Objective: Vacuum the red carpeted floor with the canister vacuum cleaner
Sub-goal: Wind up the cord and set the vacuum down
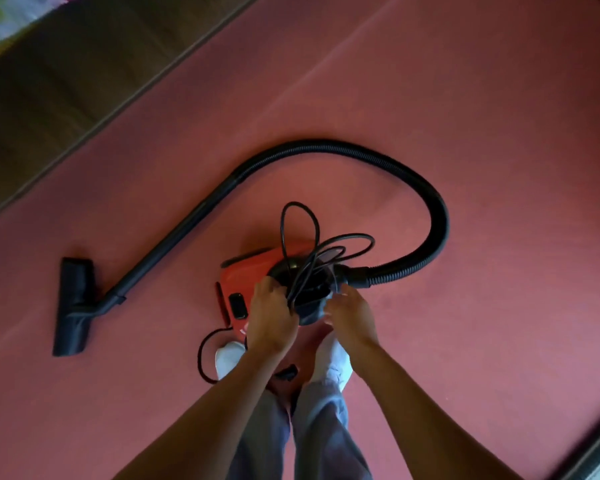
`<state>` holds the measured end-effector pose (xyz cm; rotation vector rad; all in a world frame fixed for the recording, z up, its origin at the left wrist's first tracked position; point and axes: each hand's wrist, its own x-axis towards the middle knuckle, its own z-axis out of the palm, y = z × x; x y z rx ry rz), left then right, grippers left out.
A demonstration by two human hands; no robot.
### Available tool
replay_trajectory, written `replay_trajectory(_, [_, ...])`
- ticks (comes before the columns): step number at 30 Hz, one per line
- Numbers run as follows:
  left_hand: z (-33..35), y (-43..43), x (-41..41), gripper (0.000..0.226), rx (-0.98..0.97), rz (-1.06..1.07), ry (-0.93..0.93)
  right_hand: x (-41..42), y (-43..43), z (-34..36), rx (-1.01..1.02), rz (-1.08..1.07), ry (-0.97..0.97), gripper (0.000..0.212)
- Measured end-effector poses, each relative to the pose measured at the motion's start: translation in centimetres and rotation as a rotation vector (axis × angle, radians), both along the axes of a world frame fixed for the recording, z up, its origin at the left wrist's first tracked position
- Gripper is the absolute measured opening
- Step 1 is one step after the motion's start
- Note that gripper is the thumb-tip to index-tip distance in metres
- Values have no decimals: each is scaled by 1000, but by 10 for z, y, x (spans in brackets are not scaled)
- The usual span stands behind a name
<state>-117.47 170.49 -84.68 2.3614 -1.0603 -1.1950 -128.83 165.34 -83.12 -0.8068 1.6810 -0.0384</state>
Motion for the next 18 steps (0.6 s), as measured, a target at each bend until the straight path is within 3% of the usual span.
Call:
replay_trajectory(3, [-9,5,-3,15,-120,15,41,6,-1,-17,82,-84,-48,28])
replay_trajectory(7, [-26,2,3,22,-175,8,86,7,5,-36,-9,-187,-24,21])
replay_trajectory(10, [-41,3,7,24,-107,-268,22,4,9,-46,-37,-267,-59,22])
replay_trajectory(12, [-45,5,13,26,-102,-440,-18,3,10,-41,-50,-241,-43,37])
replay_trajectory(18, [-34,19,68,43,-29,-615,69,7,0,-11,71,-51,-143,24])
